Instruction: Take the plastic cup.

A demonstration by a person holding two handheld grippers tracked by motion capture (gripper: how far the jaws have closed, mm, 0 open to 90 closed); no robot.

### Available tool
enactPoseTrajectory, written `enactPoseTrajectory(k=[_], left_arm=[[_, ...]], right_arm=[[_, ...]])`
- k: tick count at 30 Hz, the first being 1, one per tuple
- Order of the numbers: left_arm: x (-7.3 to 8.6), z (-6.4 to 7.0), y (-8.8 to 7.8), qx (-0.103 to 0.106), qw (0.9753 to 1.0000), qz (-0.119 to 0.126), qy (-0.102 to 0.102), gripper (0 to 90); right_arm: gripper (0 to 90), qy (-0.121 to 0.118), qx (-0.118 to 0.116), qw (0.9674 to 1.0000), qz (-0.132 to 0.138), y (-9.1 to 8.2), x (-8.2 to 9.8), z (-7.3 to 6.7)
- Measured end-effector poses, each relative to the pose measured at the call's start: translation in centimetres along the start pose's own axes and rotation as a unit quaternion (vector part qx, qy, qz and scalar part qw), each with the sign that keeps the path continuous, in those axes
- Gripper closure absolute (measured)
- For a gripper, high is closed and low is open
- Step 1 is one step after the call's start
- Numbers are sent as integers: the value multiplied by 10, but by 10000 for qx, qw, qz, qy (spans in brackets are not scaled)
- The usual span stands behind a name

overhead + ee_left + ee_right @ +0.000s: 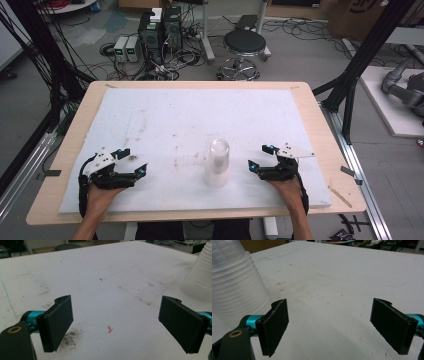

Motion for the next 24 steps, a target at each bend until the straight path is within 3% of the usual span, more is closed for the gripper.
enactPoseTrajectory(k=[12, 20, 24], left_arm=[[0, 1, 0, -10, 10000, -2, 14, 124], [0, 1, 0, 3, 10000, -12, 51, 123], [0, 0, 1, 13, 10000, -37, 14, 123]], right_arm=[[151, 30, -84, 10000, 18, -1, 0, 0], [151, -59, 23, 10000, 40, -1, -1, 0], [151, 115, -61, 9999, 88, -4, -2, 0]])
Point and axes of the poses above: each handheld gripper's, and its own axes: y roughly forward along the jaws, x roughly out of its underside, z roughly to its right, the point moved 8 cm from there along y, roughly forward along the jaws, and after that the axes turned 4 degrees about -x, right-handed, at the moved point
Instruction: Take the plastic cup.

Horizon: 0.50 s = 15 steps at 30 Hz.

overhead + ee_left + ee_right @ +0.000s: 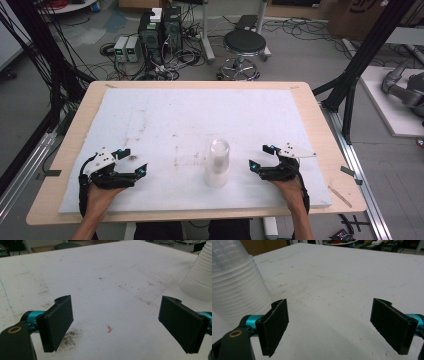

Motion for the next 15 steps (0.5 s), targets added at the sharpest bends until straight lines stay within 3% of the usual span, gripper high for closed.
enactPoseTrajectory(k=[2, 5, 10, 15], left_arm=[[0, 0, 0, 7, 10000, -11, 22, 123], [0, 1, 0, 5, 10000, 12, 24, 123], [0, 1, 0, 32, 10000, 17, 37, 123], [0, 1, 0, 41, 10000, 19, 45, 123]], right_arm=[[151, 143, 13, 9996, 225, -7, -9, 0], [151, 96, 16, 9992, 397, -16, -22, -3], [151, -112, -46, 9988, 465, -28, -45, -12], [151, -369, -137, 9986, 357, -37, -71, -22]])
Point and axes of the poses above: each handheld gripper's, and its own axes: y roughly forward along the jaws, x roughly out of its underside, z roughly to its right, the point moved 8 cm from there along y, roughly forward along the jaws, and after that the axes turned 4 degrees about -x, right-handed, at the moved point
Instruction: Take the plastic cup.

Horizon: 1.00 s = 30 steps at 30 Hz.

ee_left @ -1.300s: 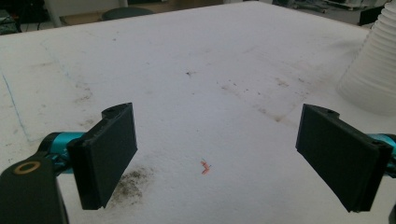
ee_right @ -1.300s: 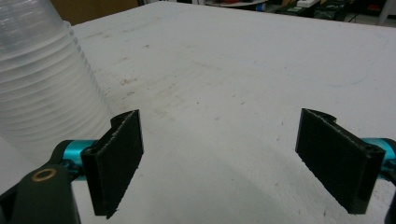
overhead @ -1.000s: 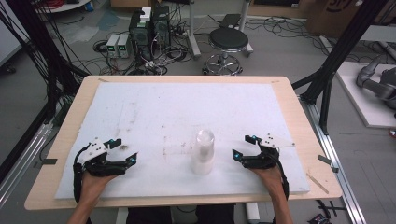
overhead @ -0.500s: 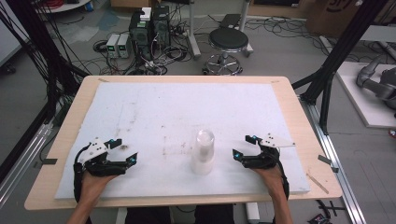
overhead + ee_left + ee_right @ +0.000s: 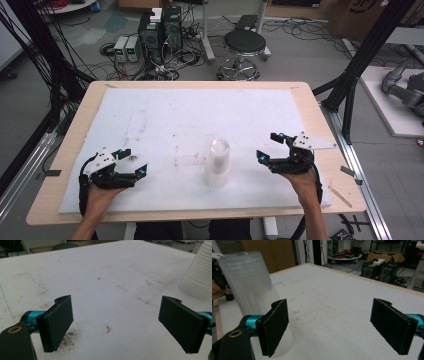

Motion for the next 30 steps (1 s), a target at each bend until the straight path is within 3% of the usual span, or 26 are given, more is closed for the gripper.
enactPoseTrajectory(k=[6, 11, 17, 18, 24, 28, 29, 30], left_arm=[[0, 0, 0, 17, 10000, 3, -24, 123], [0, 0, 0, 21, 10000, 1, -3, 123], [0, 1, 0, 25, 10000, -6, 0, 124], [0, 1, 0, 26, 10000, -5, -4, 123], [0, 0, -1, 14, 10000, 35, -3, 123], [0, 1, 0, 21, 10000, 13, 37, 124], [0, 1, 0, 21, 10000, 13, 37, 124], [0, 1, 0, 30, 10000, 18, 16, 123]], right_arm=[[151, -110, -138, 9998, -108, -7, -25, -8], [151, -344, -301, 9988, -184, -12, -53, -18], [151, -488, -484, 9972, -308, -10, -68, -24], [150, -529, -626, 9958, -396, -7, -72, -29], [150, -688, -976, 9909, -623, 1, -80, -41], [150, -736, -1343, 9846, -839, 13, -80, -53], [150, -736, -1343, 9846, -839, 13, -80, -53], [150, -818, -1471, 9812, -944, 20, -79, -58]])
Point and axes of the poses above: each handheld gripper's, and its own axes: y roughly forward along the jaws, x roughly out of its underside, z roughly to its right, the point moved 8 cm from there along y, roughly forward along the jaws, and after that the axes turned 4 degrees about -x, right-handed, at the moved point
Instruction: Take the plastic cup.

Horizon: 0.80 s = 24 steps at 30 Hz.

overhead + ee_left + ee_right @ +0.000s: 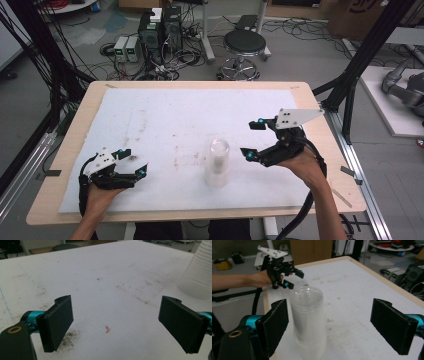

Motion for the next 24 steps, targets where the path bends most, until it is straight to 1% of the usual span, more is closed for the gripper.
enactPoseTrajectory(k=[1, 2, 3, 5, 8, 9, 10, 11, 14, 15, 16, 18, 19, 24], left_arm=[[0, 0, 0, 40, 10000, -8, -24, 123], [0, 0, 0, 40, 10000, -8, -24, 124], [0, -1, 0, 48, 10000, -28, -29, 124], [0, -1, 1, 74, 9999, -47, -69, 124], [0, -1, 1, 98, 9999, -55, -80, 124], [0, -1, 1, 99, 9999, -56, -71, 124], [0, 0, 1, 95, 9999, -44, -58, 124], [0, 0, 1, 104, 9999, -46, -28, 124], [0, 0, 1, 112, 9999, -44, -19, 124], [0, 0, 1, 112, 9999, -44, -19, 124], [0, 0, 1, 108, 9999, -46, -28, 124], [0, 0, 1, 105, 9999, -45, -33, 124], [0, 0, 1, 103, 9999, -48, -37, 124], [0, 0, 1, 105, 9999, -62, -43, 124]], right_arm=[[150, 0, -79, 10000, -53, 4, 0, -2], [150, 0, -79, 10000, -53, 4, 0, -2], [150, -47, -168, 9997, -170, 13, -1, -4], [150, -95, -271, 9992, -263, 21, -2, -6], [150, -146, -368, 9987, -324, 29, -3, -7], [150, -173, -445, 9982, -376, 36, -4, -8], [150, -173, -445, 9982, -376, 36, -4, -8], [150, -214, -547, 9972, -452, 43, -4, -9], [150, -254, -686, 9957, -572, 51, -2, -10], [150, -254, -686, 9957, -572, 51, -2, -10], [150, -298, -769, 9938, -742, 59, 2, -11], [150, -314, -844, 9923, -850, 64, 5, -12], [150, -314, -901, 9916, -870, 68, 6, -12], [151, -283, -979, 9905, -927, 77, 12, -12]])
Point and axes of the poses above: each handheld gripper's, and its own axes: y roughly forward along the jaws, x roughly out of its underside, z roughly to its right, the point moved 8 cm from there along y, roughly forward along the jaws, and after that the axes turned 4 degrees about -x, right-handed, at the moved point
